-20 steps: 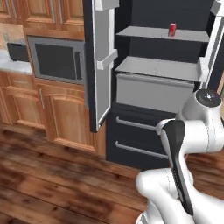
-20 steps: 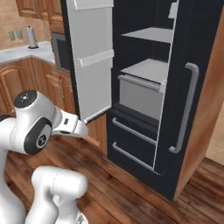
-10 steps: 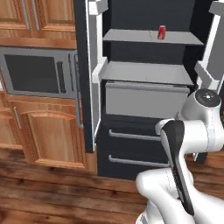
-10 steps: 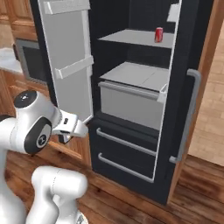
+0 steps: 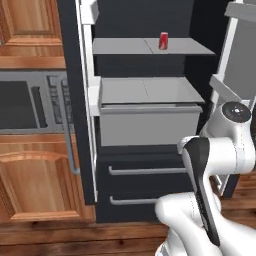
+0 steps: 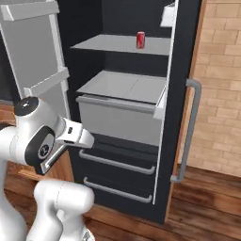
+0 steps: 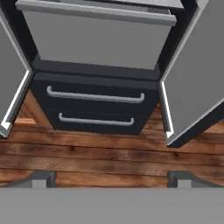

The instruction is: Open the fridge, grab two sodas, and place both sodas inside the bowl with ice on the dining counter.

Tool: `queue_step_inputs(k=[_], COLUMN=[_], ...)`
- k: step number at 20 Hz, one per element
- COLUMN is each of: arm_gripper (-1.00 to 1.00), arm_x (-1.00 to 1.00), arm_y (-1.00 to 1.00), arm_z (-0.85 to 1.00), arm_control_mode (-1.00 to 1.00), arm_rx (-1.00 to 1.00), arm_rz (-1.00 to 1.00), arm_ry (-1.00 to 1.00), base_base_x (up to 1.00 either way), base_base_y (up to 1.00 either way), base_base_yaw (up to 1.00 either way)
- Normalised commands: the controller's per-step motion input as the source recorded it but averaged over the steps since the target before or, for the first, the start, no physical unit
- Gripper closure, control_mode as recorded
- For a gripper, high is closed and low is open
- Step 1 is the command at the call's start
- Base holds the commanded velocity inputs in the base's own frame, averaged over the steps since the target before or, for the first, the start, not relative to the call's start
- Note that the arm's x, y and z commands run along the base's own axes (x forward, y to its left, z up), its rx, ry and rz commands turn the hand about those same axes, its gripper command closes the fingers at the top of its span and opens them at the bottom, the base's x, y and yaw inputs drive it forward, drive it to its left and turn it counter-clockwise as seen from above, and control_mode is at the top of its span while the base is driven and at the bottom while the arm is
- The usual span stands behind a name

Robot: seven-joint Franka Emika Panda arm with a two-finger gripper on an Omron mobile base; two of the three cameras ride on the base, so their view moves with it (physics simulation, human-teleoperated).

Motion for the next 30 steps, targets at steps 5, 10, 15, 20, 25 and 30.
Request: queue_step_inputs(k=[5,10,15,20,25,30], arm_gripper=[-1.0,-1.0,-1.0,-1.0,-1.0,-1.0], arm_x=[0.0,0.0,0.0,0.0,0.0,0.07], arm_y=[0.0,0.0,0.0,0.0,0.0,-0.01], arm_z=[0.0,0.0,0.0,0.0,0.0,0.0], arm_control_mode=[1.0,1.0,1.0,1.0,1.0,-1.0], arm_rx=[0.0,0.0,0.0,0.0,0.0,0.01], arm_rz=[0.0,0.0,0.0,0.0,0.0,0.02], arm_ry=[0.0,0.0,0.0,0.0,0.0,-0.03], base_base_x=[0.64,0.64,0.72,0.8,0.86,0.5], base_base_y=[0.28,0.28,0.29,0.08,0.0,0.0], base_base_yaw=[-0.29,-0.19,-0.13,-0.04,0.0,0.02])
